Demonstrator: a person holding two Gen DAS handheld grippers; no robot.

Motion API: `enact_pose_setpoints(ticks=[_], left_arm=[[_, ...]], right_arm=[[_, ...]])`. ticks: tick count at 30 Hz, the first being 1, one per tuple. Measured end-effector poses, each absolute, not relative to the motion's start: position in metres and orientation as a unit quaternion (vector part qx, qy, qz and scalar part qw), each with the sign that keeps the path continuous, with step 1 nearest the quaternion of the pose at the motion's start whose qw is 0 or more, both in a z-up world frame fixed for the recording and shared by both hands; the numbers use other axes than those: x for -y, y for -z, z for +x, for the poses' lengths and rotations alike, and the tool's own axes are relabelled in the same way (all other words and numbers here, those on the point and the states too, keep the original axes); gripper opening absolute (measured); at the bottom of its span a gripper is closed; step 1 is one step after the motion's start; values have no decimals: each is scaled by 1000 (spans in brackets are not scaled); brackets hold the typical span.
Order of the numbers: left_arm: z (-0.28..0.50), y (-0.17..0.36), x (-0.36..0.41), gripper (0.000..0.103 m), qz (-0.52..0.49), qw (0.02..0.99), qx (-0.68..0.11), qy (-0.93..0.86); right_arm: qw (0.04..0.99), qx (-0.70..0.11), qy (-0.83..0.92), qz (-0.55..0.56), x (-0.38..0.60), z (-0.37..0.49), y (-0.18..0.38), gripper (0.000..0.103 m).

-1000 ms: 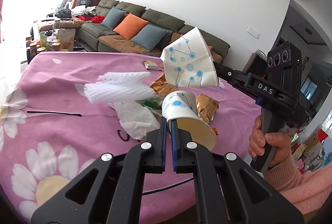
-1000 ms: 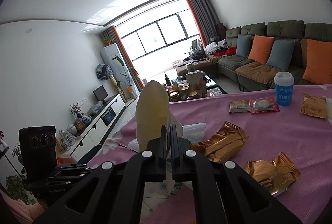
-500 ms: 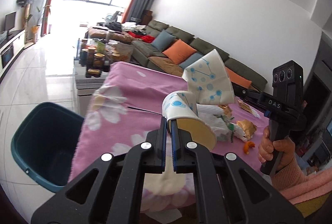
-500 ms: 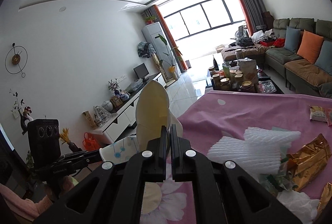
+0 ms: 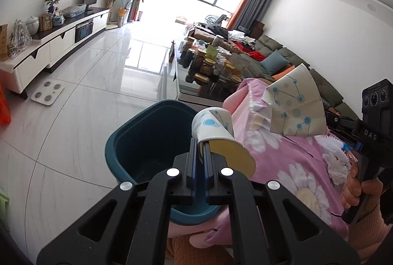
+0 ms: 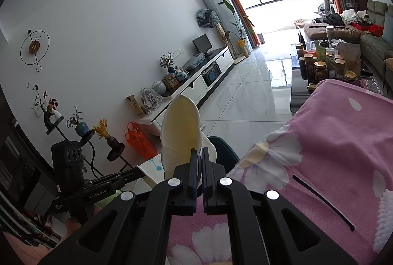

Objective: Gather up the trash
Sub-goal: 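Open the left gripper over the teal bin to drop the cups, then grasp the white foam fruit nets with the left gripper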

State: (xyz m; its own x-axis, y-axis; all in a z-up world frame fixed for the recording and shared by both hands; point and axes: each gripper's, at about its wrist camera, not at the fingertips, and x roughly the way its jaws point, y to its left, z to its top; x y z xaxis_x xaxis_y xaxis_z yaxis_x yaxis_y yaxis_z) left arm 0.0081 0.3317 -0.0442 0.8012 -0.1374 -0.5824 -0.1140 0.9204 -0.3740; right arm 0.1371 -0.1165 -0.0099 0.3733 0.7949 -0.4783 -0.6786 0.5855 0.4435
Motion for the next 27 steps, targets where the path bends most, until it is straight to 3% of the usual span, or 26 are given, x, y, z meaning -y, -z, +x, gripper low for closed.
enact_pose_setpoints(ticks=[11,18,21,24,27], left_arm=[[40,93,-361,5,-217,903,-369,-29],[67,111,-346,7,-211,895,-391,-27],[72,107,-339,23,-200,900,-386,-35],[70,96,-321,26,-189,908,-373,-31],[63,79,-300,42,-172,920,-351,-15]], right_arm=[[788,-443,-425,55,46,170,63,3],[785,-467,-404,49,34,174,80,14],[787,-461,-406,52,40,170,78,19],[791,-449,-413,58,55,164,70,25],[802,-423,-418,51,75,151,56,33]])
